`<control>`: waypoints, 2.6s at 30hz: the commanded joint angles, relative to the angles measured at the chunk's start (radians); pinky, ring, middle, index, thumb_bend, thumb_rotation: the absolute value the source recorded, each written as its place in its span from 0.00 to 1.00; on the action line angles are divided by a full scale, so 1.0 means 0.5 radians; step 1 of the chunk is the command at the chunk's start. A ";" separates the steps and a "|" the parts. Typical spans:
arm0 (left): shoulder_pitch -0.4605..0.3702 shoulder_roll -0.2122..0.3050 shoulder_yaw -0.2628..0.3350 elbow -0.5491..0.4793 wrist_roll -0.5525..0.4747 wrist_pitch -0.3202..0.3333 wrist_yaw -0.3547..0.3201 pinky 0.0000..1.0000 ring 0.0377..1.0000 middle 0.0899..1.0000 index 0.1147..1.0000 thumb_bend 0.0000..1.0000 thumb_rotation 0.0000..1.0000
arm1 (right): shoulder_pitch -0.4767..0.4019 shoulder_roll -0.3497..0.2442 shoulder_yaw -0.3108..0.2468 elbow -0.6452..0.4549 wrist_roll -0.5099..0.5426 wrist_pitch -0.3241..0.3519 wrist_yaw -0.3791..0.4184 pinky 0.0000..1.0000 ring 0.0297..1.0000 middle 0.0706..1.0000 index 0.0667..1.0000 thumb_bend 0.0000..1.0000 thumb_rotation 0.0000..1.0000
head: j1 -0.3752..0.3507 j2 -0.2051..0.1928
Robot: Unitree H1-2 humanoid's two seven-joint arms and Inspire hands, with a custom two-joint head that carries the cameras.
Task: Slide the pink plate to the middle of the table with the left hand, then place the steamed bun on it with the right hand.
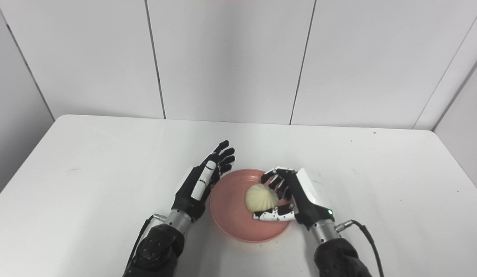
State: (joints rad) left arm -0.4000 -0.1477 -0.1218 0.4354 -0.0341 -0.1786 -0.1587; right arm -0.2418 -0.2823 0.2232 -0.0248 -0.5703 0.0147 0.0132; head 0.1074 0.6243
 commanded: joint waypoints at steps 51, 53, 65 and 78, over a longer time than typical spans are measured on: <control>0.134 0.113 0.080 -0.165 -0.218 0.147 -0.115 0.98 0.95 0.94 0.92 0.54 0.86 | 0.050 0.103 -0.200 0.030 0.030 -0.462 -0.357 0.94 0.99 1.00 0.99 0.61 0.61 | -0.296 0.016; 0.138 0.117 0.081 -0.180 -0.215 0.153 -0.115 0.98 0.96 0.94 0.92 0.54 0.87 | 0.054 0.128 -0.237 0.054 0.104 -0.490 -0.380 0.94 1.00 1.00 1.00 0.60 0.62 | -0.298 0.016; 0.156 0.161 0.042 -0.238 -0.064 0.123 -0.036 1.00 1.00 0.99 0.98 0.56 0.87 | 0.058 0.270 -0.397 0.068 0.461 -0.438 -0.387 1.00 1.00 1.00 1.00 0.53 0.88 | -0.293 0.016; 0.236 0.160 -0.015 -0.325 0.220 0.124 0.144 1.00 1.00 1.00 1.00 0.72 0.92 | 0.063 0.382 -0.610 -0.028 1.288 -0.015 -0.093 1.00 0.99 0.98 0.98 0.72 0.96 | -0.230 0.024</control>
State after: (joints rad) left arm -0.3046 -0.0641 -0.1297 0.2725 0.0675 -0.0952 -0.1080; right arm -0.1888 -0.0919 -0.0736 0.0081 0.0422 -0.0097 -0.0506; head -0.0077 0.6366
